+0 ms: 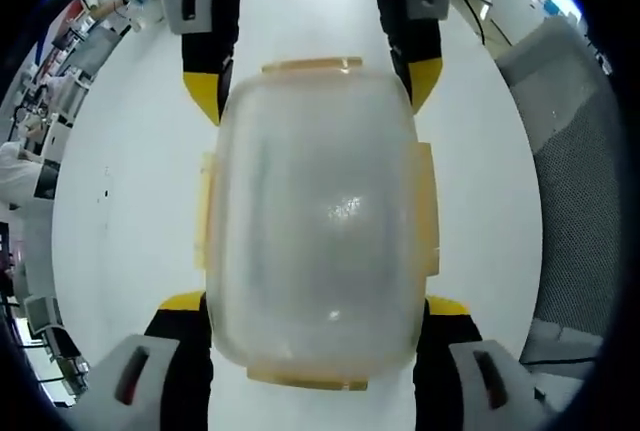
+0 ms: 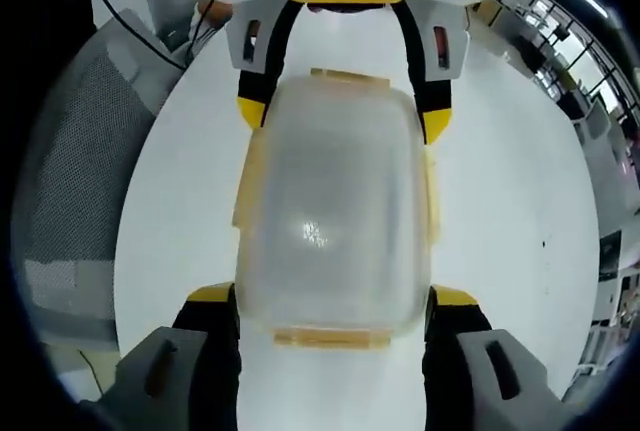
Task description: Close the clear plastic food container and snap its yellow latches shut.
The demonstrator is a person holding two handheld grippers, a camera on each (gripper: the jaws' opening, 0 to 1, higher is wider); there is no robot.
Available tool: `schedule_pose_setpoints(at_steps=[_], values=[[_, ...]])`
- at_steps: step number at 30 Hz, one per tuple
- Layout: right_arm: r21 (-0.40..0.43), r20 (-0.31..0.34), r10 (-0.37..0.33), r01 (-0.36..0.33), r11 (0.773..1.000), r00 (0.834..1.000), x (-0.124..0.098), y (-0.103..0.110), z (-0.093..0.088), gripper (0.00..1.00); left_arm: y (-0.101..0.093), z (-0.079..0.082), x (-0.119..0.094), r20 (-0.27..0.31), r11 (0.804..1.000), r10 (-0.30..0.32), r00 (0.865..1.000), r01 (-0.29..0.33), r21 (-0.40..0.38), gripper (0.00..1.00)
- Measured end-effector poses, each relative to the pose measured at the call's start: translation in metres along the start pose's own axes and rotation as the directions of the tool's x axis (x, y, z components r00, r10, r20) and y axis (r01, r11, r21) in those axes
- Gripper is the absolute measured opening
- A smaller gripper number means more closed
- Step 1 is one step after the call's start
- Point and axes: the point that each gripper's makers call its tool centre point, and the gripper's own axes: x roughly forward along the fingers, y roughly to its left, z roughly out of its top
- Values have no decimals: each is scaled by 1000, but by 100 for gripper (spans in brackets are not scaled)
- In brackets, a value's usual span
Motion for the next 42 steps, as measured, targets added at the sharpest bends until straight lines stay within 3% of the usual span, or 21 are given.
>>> schedule_pose_setpoints(at_steps=[6, 18, 27, 38, 40, 42], values=[[23, 17, -10, 9, 1000, 1000, 2, -26, 1, 72, 26, -4, 3, 7, 1000, 0, 1000, 0, 13, 81], [48, -7, -23, 23, 999, 1000, 5, -69, -2, 72, 71, -4, 9, 27, 999, -5, 1000, 4, 39, 81], [44, -30, -19, 20, 999, 999, 5, -77, -5, 73, 79, -3, 10, 45, 999, -2, 999, 1, 33, 81], [41, -7, -28, 28, 999, 1000, 5, -77, -5, 75, 79, -4, 10, 45, 998, 6, 999, -9, 62, 83], [85, -17, -44, 45, 995, 999, 6, -77, -11, 76, 78, -4, 9, 50, 998, 6, 999, -9, 68, 83], [33, -17, -76, 76, 997, 997, 4, -79, -18, 77, 79, -4, 8, 78, 998, 15, 997, -19, 51, 83]])
